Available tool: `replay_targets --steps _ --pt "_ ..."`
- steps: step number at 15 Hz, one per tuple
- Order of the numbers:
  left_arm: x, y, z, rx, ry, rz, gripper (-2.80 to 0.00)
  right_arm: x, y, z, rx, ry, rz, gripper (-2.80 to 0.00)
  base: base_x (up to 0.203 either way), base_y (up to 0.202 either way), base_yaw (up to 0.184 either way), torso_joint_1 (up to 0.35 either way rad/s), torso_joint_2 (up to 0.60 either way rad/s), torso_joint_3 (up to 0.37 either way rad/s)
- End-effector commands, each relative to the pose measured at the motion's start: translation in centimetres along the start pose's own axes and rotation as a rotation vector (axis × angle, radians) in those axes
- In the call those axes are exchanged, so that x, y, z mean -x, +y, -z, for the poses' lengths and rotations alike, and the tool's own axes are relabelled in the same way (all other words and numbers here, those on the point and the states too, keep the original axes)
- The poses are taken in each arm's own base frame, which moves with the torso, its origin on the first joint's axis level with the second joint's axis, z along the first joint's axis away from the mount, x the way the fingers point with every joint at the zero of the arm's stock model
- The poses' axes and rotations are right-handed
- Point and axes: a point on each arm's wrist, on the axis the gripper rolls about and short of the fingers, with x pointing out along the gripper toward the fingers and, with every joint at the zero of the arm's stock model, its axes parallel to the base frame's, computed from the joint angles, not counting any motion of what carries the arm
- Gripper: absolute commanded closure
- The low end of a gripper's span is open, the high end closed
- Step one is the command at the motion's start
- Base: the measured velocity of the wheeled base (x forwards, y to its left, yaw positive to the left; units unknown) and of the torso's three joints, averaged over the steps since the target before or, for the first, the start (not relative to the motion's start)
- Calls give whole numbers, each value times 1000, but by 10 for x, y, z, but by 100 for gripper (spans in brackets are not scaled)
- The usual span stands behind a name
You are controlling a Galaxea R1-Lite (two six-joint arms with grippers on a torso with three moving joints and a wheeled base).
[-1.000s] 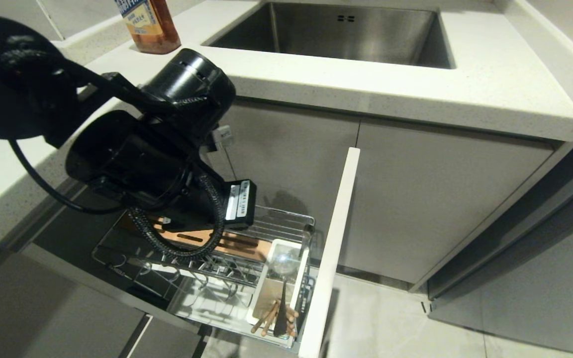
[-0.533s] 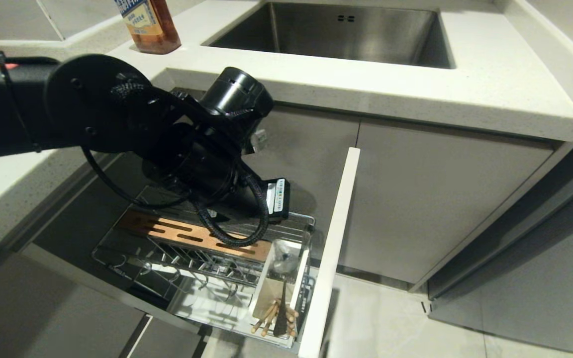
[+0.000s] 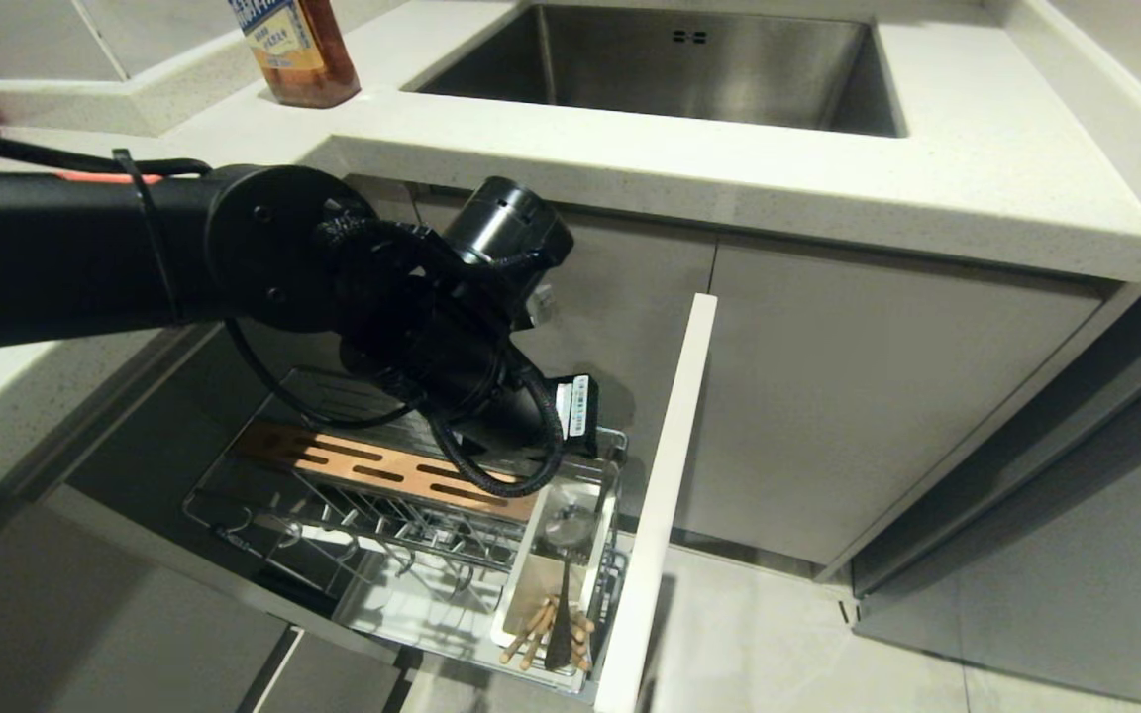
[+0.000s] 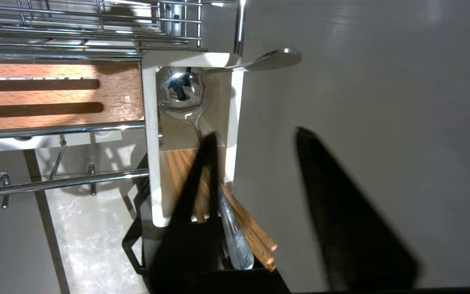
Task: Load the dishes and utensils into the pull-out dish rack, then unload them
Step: Take the spoon out of the cupboard
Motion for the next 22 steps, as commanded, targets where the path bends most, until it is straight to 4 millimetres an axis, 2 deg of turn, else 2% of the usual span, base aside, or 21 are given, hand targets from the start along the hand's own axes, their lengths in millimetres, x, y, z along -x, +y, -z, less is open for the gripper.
replay_targets --steps 1,5,7,11,18,22 --pt "-6 -1 0 4 13 -7 -280 0 0 0 0 0 0 0 0 0 0 0 0 0" --pt "-25 0 -2 13 24 -19 -280 0 0 0 0 1 0 0 0 0 0 0 0 0" --pt "-38 4 -7 40 12 -26 -280 0 0 0 0 0 0 0 0 0 0 0 0 0" --pt "-52 13 -16 91 -11 -39 -280 0 0 0 0 0 0 0 0 0 0 0 0 0" --pt "-61 18 -21 107 -15 -66 -280 0 0 0 0 1 0 0 0 0 0 0 0 0" --pt "-70 21 -20 97 -28 -149 -280 0 0 0 0 0 0 0 0 0 0 0 0 0"
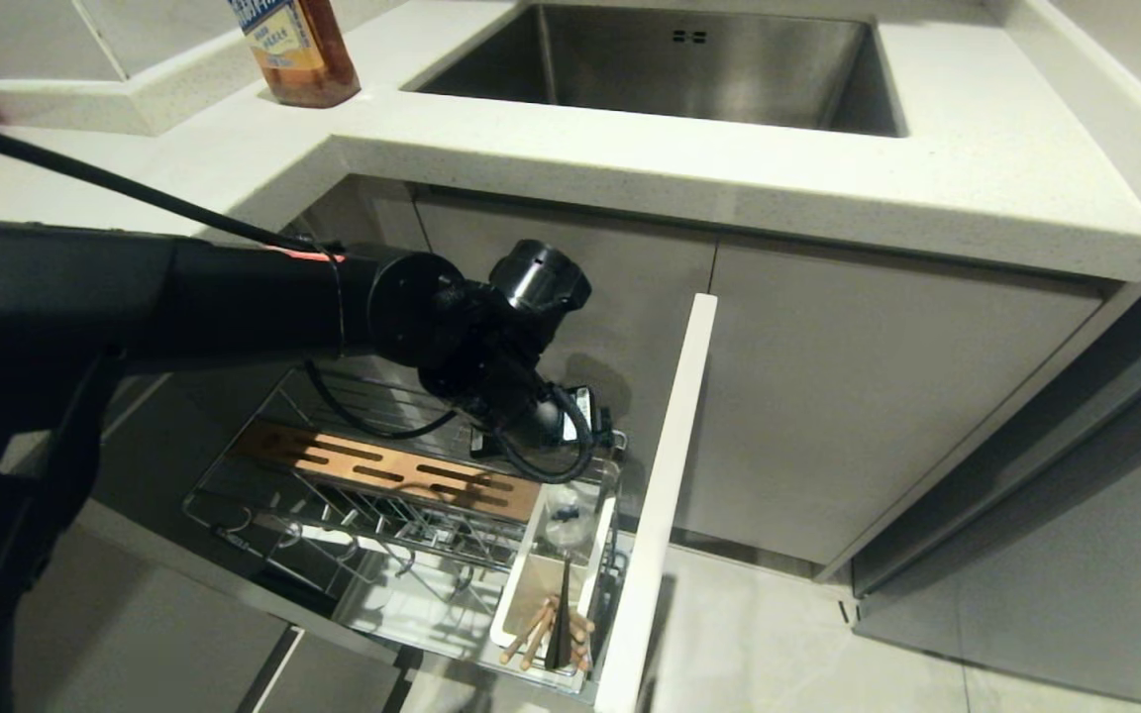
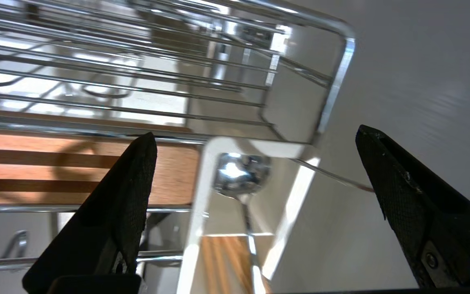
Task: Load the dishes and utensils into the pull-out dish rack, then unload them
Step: Take the spoon out of the cupboard
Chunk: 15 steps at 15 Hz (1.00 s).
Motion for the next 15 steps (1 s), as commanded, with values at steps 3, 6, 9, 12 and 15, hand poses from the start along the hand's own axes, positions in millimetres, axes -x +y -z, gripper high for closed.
replay_targets --steps 3,6,9,12,15 --pt "5 0 -1 6 -18 -32 -280 0 0 0 0 0 0 0 0 0 0 0 0 0" --pt "25 0 -5 38 -57 0 -280 0 0 0 0 0 0 0 0 0 0 0 0 0" --pt "35 -2 -6 48 -71 21 -280 0 0 0 0 1 0 0 0 0 0 0 0 0" --pt "39 -9 -1 41 -46 73 -280 0 0 0 0 0 0 0 0 0 0 0 0 0" --pt "40 -14 6 30 15 97 -280 0 0 0 0 0 0 0 0 0 0 0 0 0"
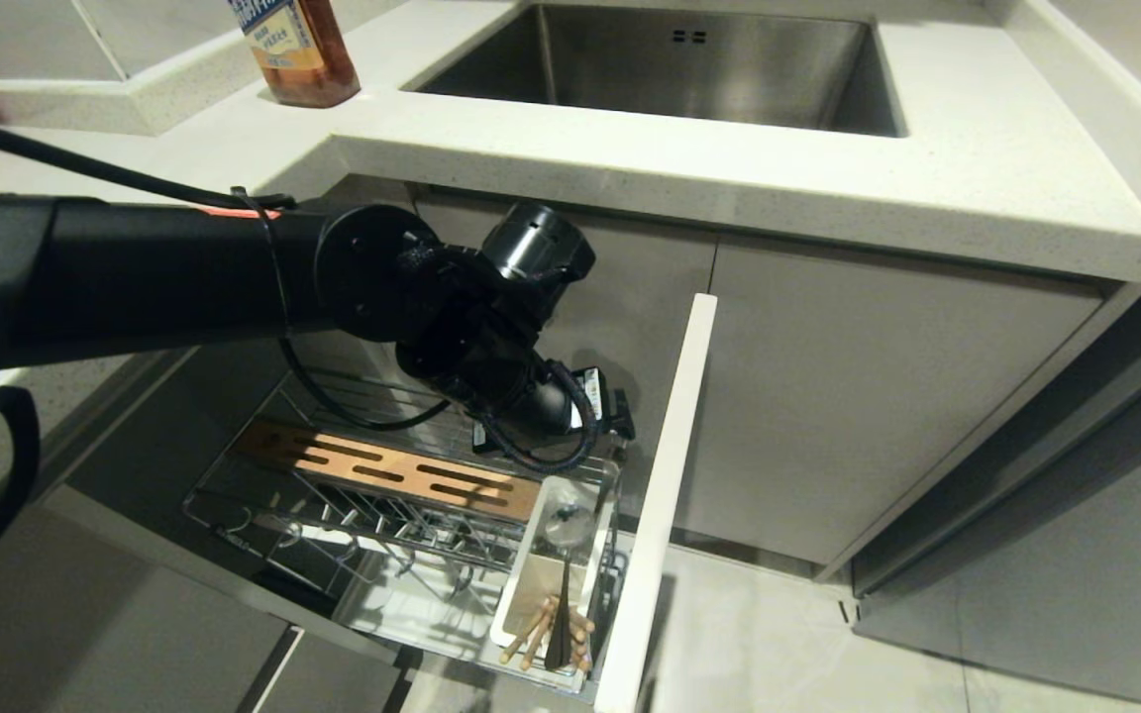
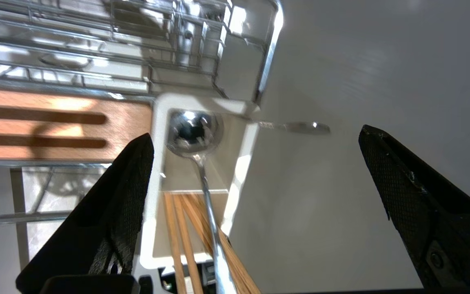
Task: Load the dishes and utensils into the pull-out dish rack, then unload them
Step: Take the spoon out of the cupboard
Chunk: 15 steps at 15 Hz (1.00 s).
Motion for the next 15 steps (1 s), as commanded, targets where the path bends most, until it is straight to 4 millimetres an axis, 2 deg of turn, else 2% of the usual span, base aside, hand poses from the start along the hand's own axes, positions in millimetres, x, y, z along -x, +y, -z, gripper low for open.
replay_targets --steps 1,9,15 --pt "-1 -2 2 -3 7 -1 -280 0 0 0 0 0 0 0 0 0 0 0 0 0" --pt "-31 -2 9 -22 77 -53 -280 0 0 0 0 0 0 0 0 0 0 0 0 0" --pt "-36 1 8 -28 30 -145 -280 0 0 0 0 0 0 0 0 0 0 0 0 0"
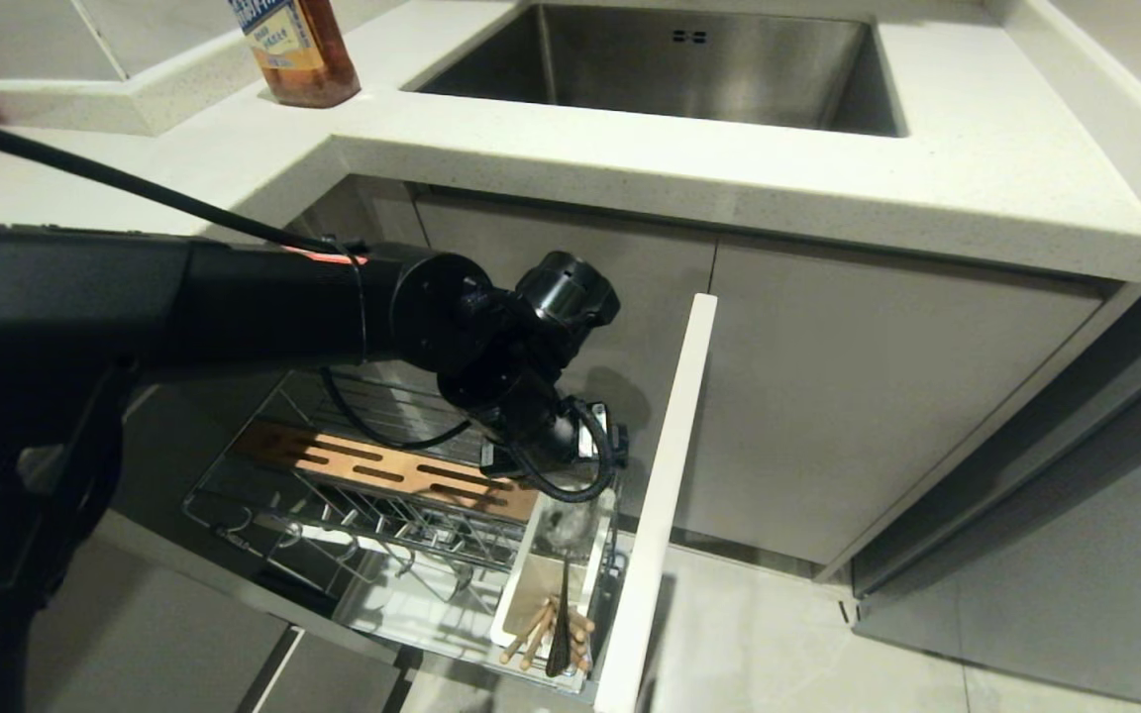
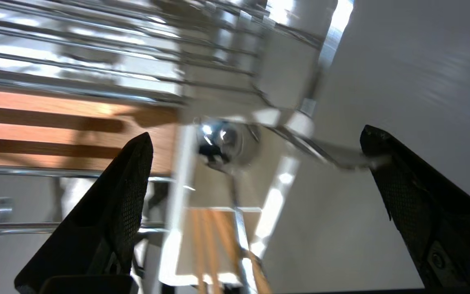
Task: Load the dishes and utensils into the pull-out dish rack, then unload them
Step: Take the spoon out of the cupboard
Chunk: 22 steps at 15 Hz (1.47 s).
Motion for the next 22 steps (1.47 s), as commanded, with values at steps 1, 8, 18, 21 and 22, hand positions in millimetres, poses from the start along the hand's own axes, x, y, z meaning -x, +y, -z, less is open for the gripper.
replay_targets --steps 1,8,18,21,22 --pt "-2 1 1 0 -5 -28 -280 0 0 0 -1 0 0 0 0 0 0 0 0 0" --pt "0 2 2 -26 -20 -115 -280 0 0 0 -1 0 0 0 0 0 0 0 0 0" --pt "5 -9 8 -30 43 22 -280 0 0 0 -1 0 0 0 0 0 0 0 0 0" --pt "-4 -10 9 -33 61 14 -280 0 0 0 -1 0 0 0 0 0 0 0 0 0" --pt "-7 -11 8 -32 59 17 -280 0 0 0 -1 0 0 0 0 0 0 0 0 0"
